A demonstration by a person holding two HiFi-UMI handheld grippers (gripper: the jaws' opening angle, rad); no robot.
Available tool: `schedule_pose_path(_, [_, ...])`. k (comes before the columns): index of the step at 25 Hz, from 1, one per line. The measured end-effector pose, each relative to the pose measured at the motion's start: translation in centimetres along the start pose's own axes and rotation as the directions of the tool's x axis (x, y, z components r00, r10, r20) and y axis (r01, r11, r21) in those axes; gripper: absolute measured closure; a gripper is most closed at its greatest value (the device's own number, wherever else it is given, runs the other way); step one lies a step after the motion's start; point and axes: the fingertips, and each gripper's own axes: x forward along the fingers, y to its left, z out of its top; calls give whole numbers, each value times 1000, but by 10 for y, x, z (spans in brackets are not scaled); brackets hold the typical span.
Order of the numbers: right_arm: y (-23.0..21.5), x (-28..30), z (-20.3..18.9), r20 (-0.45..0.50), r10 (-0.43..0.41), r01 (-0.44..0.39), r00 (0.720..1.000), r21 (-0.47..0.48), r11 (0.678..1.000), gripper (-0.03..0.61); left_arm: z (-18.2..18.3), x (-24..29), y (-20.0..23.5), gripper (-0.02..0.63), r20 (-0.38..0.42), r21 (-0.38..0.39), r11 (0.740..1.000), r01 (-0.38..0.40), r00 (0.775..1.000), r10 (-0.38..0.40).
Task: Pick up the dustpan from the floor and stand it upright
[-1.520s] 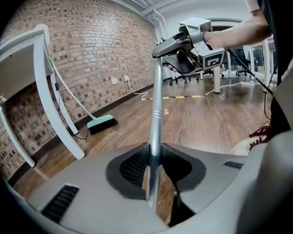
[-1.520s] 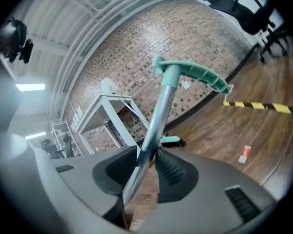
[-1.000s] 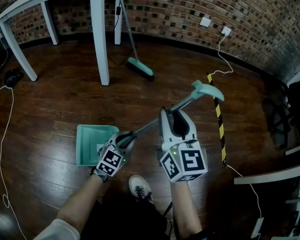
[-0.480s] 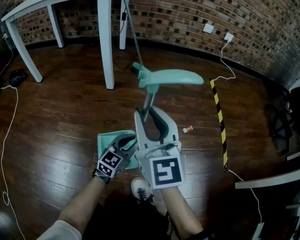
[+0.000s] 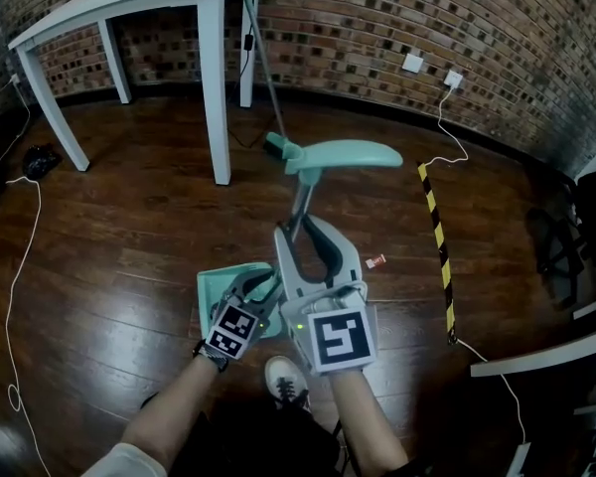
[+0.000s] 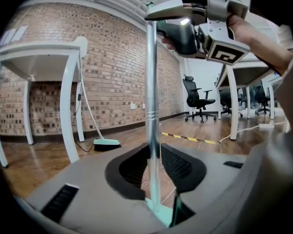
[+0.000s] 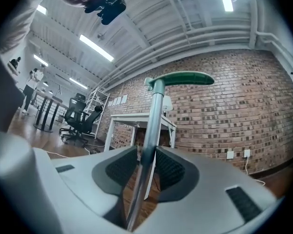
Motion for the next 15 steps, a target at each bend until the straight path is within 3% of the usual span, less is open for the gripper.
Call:
schedule_pose_path(3, [1,-6,-1,-10,29,-29,1000,-21,999,442,6,-9,7,512,-10,48,998,-29,1000,30])
schedule_pose_path(7, [-9,-23,-2,-15,20,-21,1000,-36,999,442,10,-34,12,512,-3,38,996,-75,997,75])
schedule_pose_path(11, [-38,-43,6,16,-39,40,999,-61,997,442,23,-65,25,511,11,5,990,-138,990,138])
schedule_pose_path(15, [-64,-54,16,-77,-60,59,995,-23,998,443,51,-94,52,511,3,-28,980,-195,981,195])
